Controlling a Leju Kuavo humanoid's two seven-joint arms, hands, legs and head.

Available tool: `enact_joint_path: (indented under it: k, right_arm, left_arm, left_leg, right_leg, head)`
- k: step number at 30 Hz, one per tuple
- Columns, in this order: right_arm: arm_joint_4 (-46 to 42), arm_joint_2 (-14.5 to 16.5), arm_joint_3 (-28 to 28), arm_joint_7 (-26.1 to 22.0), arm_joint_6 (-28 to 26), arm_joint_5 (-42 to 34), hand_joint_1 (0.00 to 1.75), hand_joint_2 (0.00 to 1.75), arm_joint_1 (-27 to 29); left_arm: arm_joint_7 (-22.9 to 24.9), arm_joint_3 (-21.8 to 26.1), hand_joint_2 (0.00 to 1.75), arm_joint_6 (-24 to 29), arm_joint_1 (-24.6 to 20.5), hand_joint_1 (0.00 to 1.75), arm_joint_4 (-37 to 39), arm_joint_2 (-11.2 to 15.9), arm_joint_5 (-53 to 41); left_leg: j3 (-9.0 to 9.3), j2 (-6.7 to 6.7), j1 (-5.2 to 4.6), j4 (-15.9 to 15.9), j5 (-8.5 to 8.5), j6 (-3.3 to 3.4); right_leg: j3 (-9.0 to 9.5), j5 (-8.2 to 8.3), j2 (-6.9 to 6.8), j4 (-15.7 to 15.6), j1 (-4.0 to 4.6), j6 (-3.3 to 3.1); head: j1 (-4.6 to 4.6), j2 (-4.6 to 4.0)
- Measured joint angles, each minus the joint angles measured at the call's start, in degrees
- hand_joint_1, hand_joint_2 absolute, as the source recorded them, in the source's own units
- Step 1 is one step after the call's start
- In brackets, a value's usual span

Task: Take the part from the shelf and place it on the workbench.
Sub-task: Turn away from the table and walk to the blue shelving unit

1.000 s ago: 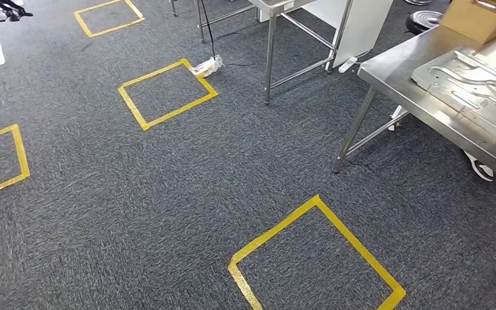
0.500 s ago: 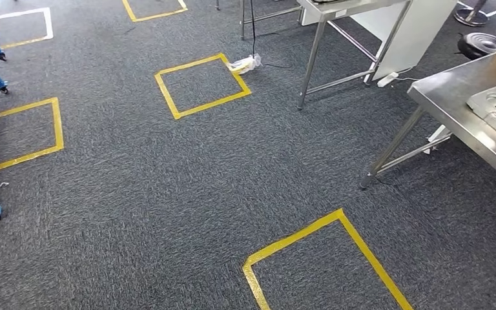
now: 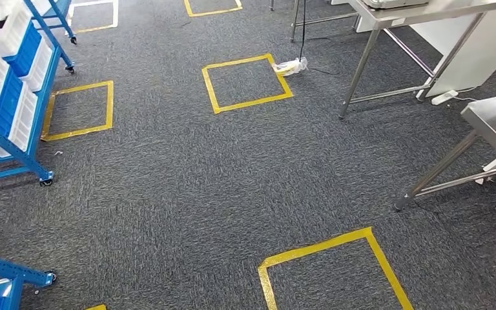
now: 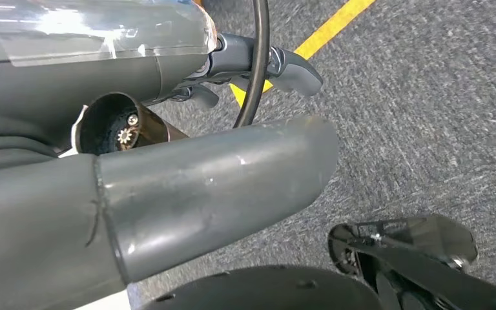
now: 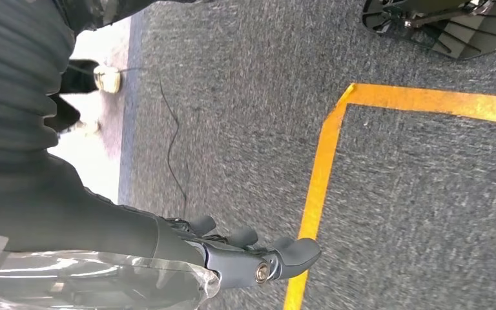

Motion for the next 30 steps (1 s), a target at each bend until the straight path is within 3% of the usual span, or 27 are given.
enact_joint_path:
  k: [2,3,4,6,7,9,11,12,13,14,15,17,19,20,22,24,26,28,30]
  right_arm:
    - [0.0,0.01,0.0,0.13,0.07,0.07,0.0,1.75,-0.04]
    - [0.0,0.02,-0.01,0.14,0.08,0.09,0.0,1.75,-0.05]
    - [0.0,0.02,-0.01,0.15,0.08,0.09,0.0,1.75,-0.1]
    - [0.0,0.02,-0.02,0.15,0.08,0.09,0.0,1.75,-0.3]
    - [0.01,0.02,-0.02,0.17,0.08,0.1,0.0,1.75,-0.4]
    - [0.02,0.02,-0.02,0.2,0.08,0.12,0.0,1.75,-0.41]
    - [0.04,0.02,-0.02,0.21,0.08,0.14,0.0,1.75,-0.26]
    - [0.07,0.02,-0.02,0.21,0.08,0.14,0.0,1.75,-0.18]
    - [0.09,0.02,-0.02,0.21,0.09,0.14,0.0,1.75,-0.11]
    - [0.11,0.02,-0.02,0.22,0.1,0.14,0.0,1.75,-0.07]
    - [0.13,0.02,-0.02,0.27,0.11,0.14,0.0,1.75,-0.03]
    - [0.14,-0.01,-0.03,0.39,0.15,0.16,0.0,1.75,0.08]
    - [0.16,-0.04,-0.08,0.46,0.18,0.19,0.0,1.75,0.09]
    - [0.16,-0.05,-0.11,0.46,0.19,0.19,0.0,1.75,0.01]
    - [0.15,-0.05,-0.16,0.4,0.19,0.17,0.0,1.75,-0.19]
    - [0.15,-0.02,-0.26,0.26,0.18,0.04,0.0,1.75,-0.16]
    - [0.15,0.01,-0.38,0.15,0.18,-0.09,0.0,1.75,-0.03]
    - [0.15,0.02,-0.43,0.15,0.19,-0.13,0.0,1.75,0.02]
    - [0.15,0.02,-0.43,0.15,0.19,-0.13,0.0,1.75,0.02]
  left_arm:
    - [-0.25,0.0,0.0,0.06,-0.09,0.0,0.0,-0.04,0.0]
    - [-0.32,0.0,0.0,0.09,-0.18,0.0,0.0,-0.09,0.0]
    - [-0.37,0.01,0.0,0.1,-0.22,0.0,0.0,-0.14,0.0]
    - [-0.43,0.05,0.0,0.13,-0.14,0.0,0.0,-0.21,0.01]
    - [-0.43,0.08,0.0,0.14,-0.07,0.0,0.0,-0.21,0.02]
    - [-0.44,0.1,0.0,0.15,-0.14,0.0,0.0,-0.22,0.02]
    - [-0.44,0.11,0.0,0.14,-0.28,0.0,0.0,-0.31,0.02]
    - [-0.44,0.12,0.0,0.14,-0.3,0.0,0.0,-0.36,0.02]
    - [-0.44,0.13,0.0,0.14,-0.27,0.0,0.0,-0.4,0.02]
    - [-0.54,0.15,0.0,0.15,-0.23,0.0,0.0,-0.41,0.02]
    - [-0.82,0.17,0.0,0.19,-0.2,0.0,0.0,-0.42,0.02]
    - [-1.9,0.22,0.0,0.33,-0.26,0.0,0.0,-0.47,0.0]
    - [-3.16,0.32,0.0,0.55,-0.46,0.0,0.0,-0.54,-0.07]
    - [-3.66,0.38,0.0,0.64,-0.55,0.0,0.0,-0.55,-0.11]
    - [-4.21,0.46,0.0,0.74,-0.55,0.0,0.0,-0.52,-0.24]
    - [-4.22,0.51,0.0,0.82,-0.6,0.0,0.0,-0.49,-0.36]
    - [-4.04,0.52,0.0,0.86,-0.78,0.0,0.0,-0.48,-0.49]
    - [-3.95,0.52,0.0,0.86,-0.89,0.0,0.0,-0.48,-0.55]
    - [-3.94,0.52,0.0,0.86,-0.89,0.0,0.0,-0.48,-0.56]
  left_leg:
    - [4.38,2.01,-0.21,-7.9,2.85,0.39]
    - [5.7,2.73,-0.39,-10.36,3.45,0.71]
    - [6.19,3.05,-0.59,-11.4,3.48,1.04]
    - [6.16,2.07,-0.74,-11.7,3.6,1.77]
    - [6.24,1.58,-0.7,-11.96,3.76,2.14]
    - [6.42,0.57,-0.5,-12.51,4.19,2.89]
    - [6.24,-0.49,-0.49,-12.57,4.34,3.22]
    - [6.19,-1.12,-0.52,-12.54,4.36,3.28]
    - [6.19,-1.82,-0.55,-12.49,4.37,3.29]
    - [6.24,-2.58,-0.56,-12.41,4.36,3.28]
    - [6.3,-3.38,-0.56,-12.32,4.33,3.24]
    - [6.2,-4.78,-0.58,-11.98,4.22,2.96]
    - [5.72,-5.91,-0.53,-11.76,4.29,2.36]
    - [5.5,-6.47,-0.48,-11.77,4.43,1.97]
    - [5.19,-7.08,-0.36,-11.76,4.52,1.26]
    - [3.85,-4.87,-0.48,-8.98,2.67,0.82]
    - [1.25,-1.92,-0.45,-3.38,-0.6,0.59]
    - [-0.18,-1.21,-0.38,-0.38,-2.13,0.47]
    - [-0.25,-1.2,-0.37,-0.24,-2.19,0.46]
  right_leg:
    - [0.35,-0.35,-1.06,0.12,0.17,0.44]
    - [0.49,-0.53,-1.53,0.19,0.3,0.74]
    - [0.6,-0.66,-1.94,0.24,0.45,1.03]
    - [0.82,-0.82,-2.72,0.18,0.52,1.64]
    - [0.87,-1.16,-2.44,0.43,0.38,1.95]
    - [-0.52,-3.64,-0.02,3.83,0.08,2.48]
    - [-4.13,-7.5,2.72,11.37,-0.02,2.69]
    - [-5.93,-8.68,3.24,14.88,-0.02,2.73]
    - [-6.96,-8.67,3.42,16.63,-0.02,2.73]
    - [-6.93,-7.39,3.54,16.07,-0.03,2.66]
    - [-5.85,-5.13,3.82,13.22,-0.07,2.55]
    - [-2.68,-0.95,6.22,5.22,-0.22,2.16]
    - [-1.27,0.26,8.29,1.33,-0.22,1.79]
    - [-1.23,0.17,8.36,1.15,-0.12,1.61]
    - [-0.99,0.46,6.99,0.68,-0.16,0.98]
    - [-0.58,0.8,5.41,-0.02,-0.31,0.13]
    - [-0.44,0.82,4.04,-0.22,-0.13,-0.38]
    - [-0.44,0.76,3.43,-0.21,-0.01,-0.49]
    - [-0.44,0.76,3.4,-0.21,-0.01,-0.49]
  head:
    - [0.01,0.0]
    - [0.03,0.0]
    - [0.06,0.0]
    - [0.08,0.0]
    - [0.09,0.0]
    - [0.11,0.0]
    - [0.13,0.0]
    - [0.13,0.0]
    - [0.13,0.0]
    - [0.13,0.0]
    - [0.13,0.0]
    - [0.13,0.0]
    - [0.12,0.0]
    - [0.11,0.0]
    - [0.11,0.0]
    - [0.02,0.0]
    - [-0.08,0.0]
    - [-0.09,0.0]
    - [-0.08,0.0]
